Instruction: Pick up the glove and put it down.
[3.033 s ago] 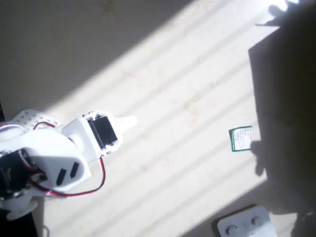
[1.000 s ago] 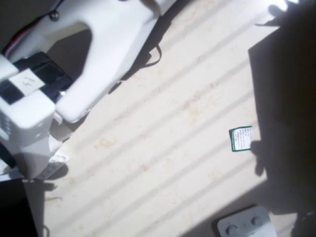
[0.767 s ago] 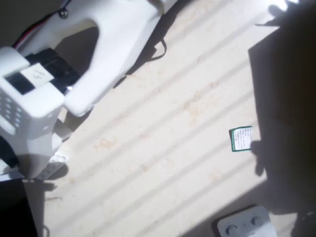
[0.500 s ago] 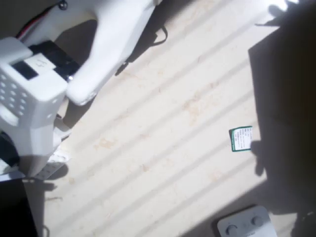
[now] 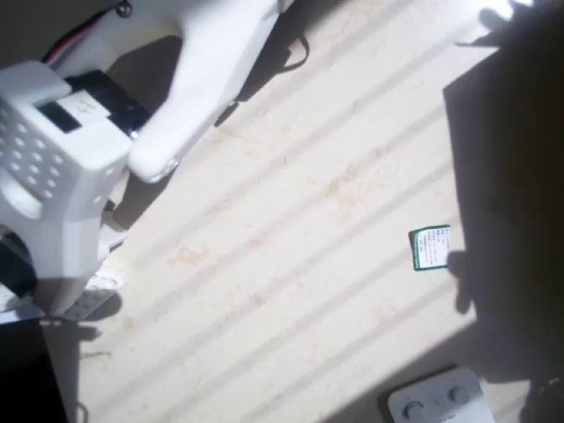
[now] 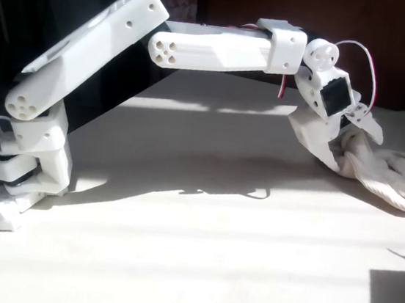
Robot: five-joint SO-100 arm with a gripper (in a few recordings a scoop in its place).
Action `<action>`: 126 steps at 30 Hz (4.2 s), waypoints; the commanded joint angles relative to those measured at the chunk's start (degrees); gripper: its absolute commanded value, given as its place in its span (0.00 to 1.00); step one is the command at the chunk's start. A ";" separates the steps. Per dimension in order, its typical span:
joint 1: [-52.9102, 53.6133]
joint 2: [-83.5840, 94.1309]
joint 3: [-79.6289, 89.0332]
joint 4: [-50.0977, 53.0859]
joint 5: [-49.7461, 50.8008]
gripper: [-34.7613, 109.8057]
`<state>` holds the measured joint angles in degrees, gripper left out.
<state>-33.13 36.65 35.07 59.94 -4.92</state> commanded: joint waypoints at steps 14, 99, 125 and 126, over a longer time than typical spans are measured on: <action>-0.26 0.09 -2.46 -2.20 0.35 0.29; 54.23 7.56 1.32 23.03 -6.50 0.24; 53.70 12.57 -0.62 24.43 -8.44 0.48; 53.53 13.18 -0.62 25.31 -8.35 0.48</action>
<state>20.21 44.12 36.74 83.94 -13.01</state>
